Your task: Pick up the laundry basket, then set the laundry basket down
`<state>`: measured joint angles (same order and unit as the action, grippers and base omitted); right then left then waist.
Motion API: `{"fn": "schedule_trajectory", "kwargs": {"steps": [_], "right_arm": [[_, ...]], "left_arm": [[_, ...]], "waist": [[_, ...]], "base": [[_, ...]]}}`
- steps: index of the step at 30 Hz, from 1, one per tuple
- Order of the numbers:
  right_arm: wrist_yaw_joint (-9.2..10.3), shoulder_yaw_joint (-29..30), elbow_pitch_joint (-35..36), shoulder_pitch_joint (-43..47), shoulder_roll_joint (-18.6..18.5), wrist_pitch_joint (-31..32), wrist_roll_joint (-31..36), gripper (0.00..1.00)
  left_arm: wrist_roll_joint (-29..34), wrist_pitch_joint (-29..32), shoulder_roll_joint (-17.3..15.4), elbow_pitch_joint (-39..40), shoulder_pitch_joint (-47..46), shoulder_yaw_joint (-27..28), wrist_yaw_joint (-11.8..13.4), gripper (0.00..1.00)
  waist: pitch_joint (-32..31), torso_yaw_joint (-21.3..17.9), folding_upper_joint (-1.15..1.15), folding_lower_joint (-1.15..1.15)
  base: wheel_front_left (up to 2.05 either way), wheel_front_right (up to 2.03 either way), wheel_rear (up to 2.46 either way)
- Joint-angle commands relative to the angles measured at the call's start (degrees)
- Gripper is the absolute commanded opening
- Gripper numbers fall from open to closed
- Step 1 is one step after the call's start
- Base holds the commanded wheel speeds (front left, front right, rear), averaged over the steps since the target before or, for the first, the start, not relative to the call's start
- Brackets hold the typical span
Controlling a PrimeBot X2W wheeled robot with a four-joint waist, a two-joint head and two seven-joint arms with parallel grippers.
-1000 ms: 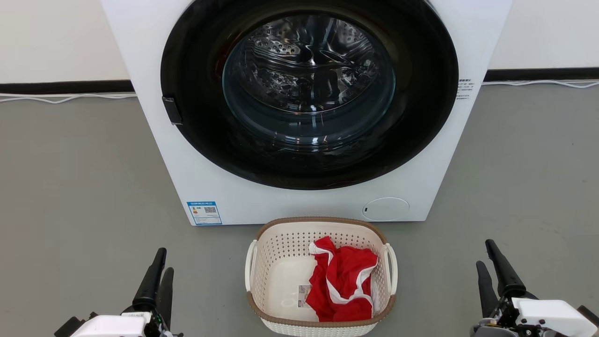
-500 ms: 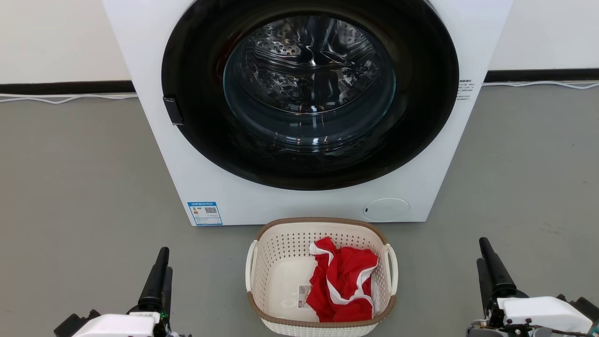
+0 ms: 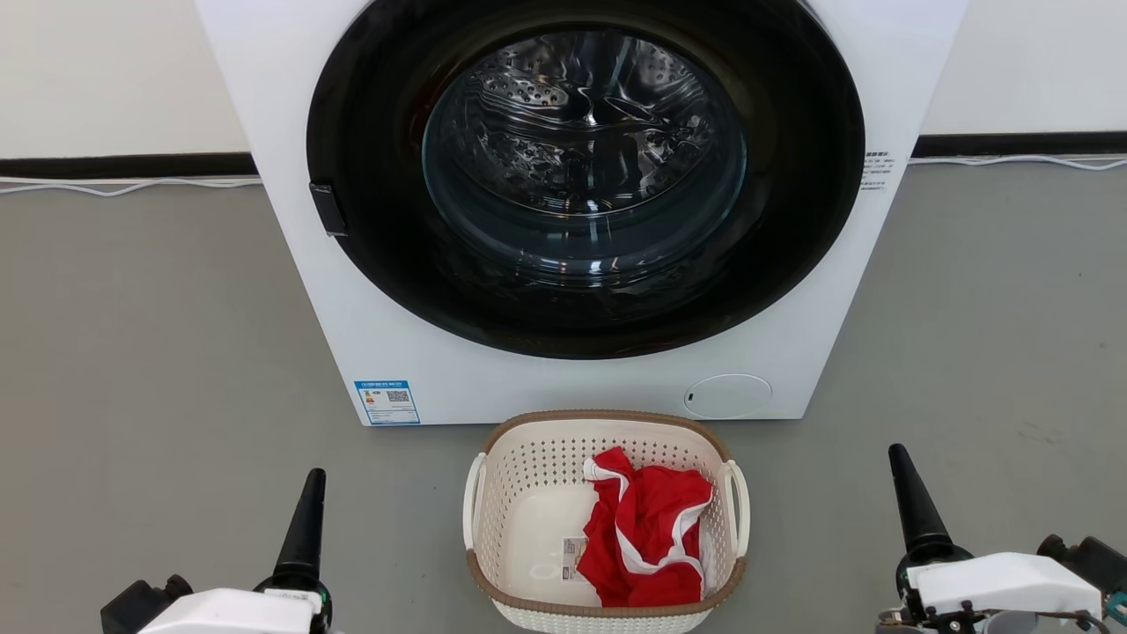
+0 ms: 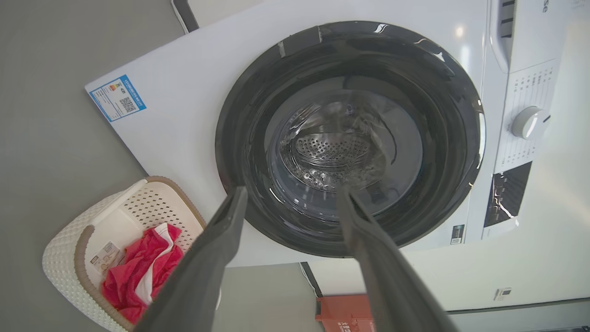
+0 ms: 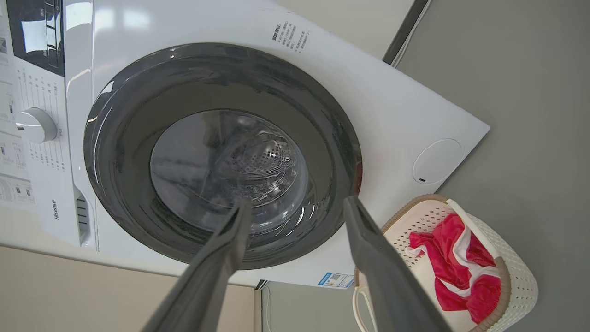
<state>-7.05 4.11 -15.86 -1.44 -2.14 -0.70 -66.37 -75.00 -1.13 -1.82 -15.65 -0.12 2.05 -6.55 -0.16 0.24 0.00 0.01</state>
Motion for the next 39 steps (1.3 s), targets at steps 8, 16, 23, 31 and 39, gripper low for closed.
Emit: {"fn": "schedule_trajectory", "kwargs": {"steps": [8,16,23,31,39], "right_arm": [[-0.20,-1.09,1.50,-1.50,-0.52,-2.18,10.76,1.00],[-0.23,-1.38,0.60,-1.78,-0.54,-3.53,19.45,1.00],[-0.25,-1.27,-0.35,-1.90,-0.58,-4.70,27.08,1.00],[-0.28,-1.36,-1.12,-1.99,-0.60,-6.04,35.29,1.00],[-0.30,-1.60,-1.07,-1.91,-0.62,-7.40,42.51,1.00]], "left_arm": [[8.01,-1.72,-0.59,1.99,-0.52,0.33,0.39,1.00],[15.67,-3.07,-0.64,1.80,-0.45,0.41,0.15,1.00],[22.17,-4.25,-0.69,1.78,-0.28,1.06,-0.14,1.00],[28.65,-5.59,-0.74,1.66,0.12,1.51,-0.32,1.00],[34.18,-6.95,-0.79,1.68,0.35,1.94,-0.06,1.00]], "waist": [[-0.04,-0.11,0.00,-0.01],[-0.02,-0.30,0.00,-0.01],[-0.08,-0.47,0.00,-0.01],[-0.20,-0.63,0.00,-0.01],[-0.32,-0.74,0.00,-0.01]], "base": [[0.00,0.00,0.00],[0.00,0.00,0.00],[0.00,0.00,0.00],[0.00,0.00,0.00],[0.00,0.00,0.00]]}}
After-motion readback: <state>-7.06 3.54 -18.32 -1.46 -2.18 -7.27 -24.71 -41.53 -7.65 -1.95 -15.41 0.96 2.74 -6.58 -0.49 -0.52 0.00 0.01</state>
